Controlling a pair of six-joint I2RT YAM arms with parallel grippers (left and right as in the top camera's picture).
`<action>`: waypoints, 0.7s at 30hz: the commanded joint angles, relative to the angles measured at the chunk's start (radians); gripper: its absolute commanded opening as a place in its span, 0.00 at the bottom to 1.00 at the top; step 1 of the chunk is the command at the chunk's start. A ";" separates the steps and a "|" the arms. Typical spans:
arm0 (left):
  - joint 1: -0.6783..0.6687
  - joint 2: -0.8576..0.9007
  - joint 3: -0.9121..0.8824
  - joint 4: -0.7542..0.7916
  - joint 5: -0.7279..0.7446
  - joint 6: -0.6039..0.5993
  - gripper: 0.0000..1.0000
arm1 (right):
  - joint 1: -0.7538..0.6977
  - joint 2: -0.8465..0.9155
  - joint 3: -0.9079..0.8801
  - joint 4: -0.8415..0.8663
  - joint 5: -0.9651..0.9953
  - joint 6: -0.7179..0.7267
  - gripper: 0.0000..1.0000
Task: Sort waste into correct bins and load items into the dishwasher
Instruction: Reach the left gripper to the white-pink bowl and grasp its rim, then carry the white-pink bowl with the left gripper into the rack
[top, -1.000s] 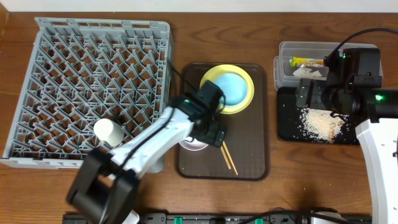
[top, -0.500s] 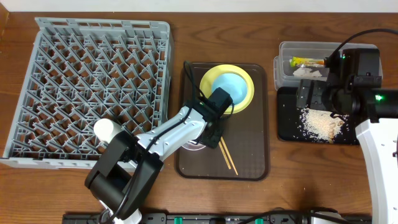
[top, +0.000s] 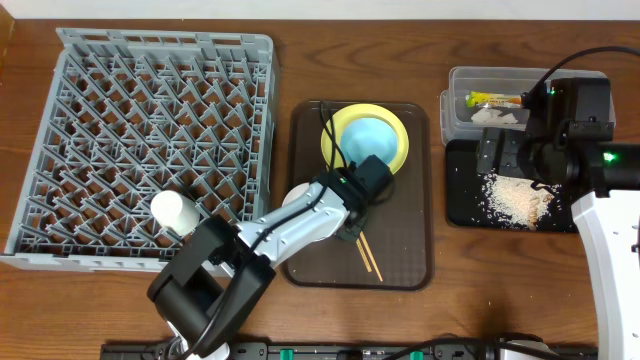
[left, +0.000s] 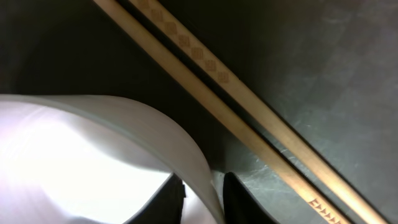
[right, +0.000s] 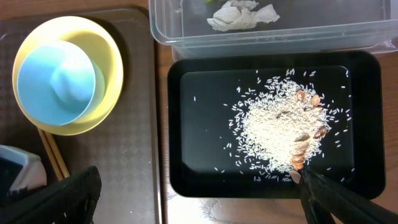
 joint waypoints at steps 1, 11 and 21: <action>-0.022 0.012 0.000 0.000 -0.064 0.004 0.13 | -0.006 -0.003 0.018 -0.001 0.014 0.010 0.99; -0.039 -0.024 0.072 -0.113 -0.142 0.005 0.07 | -0.006 -0.003 0.018 -0.002 0.014 0.010 0.99; -0.006 -0.194 0.220 -0.207 -0.164 0.116 0.07 | -0.006 -0.003 0.018 -0.002 0.014 0.010 0.99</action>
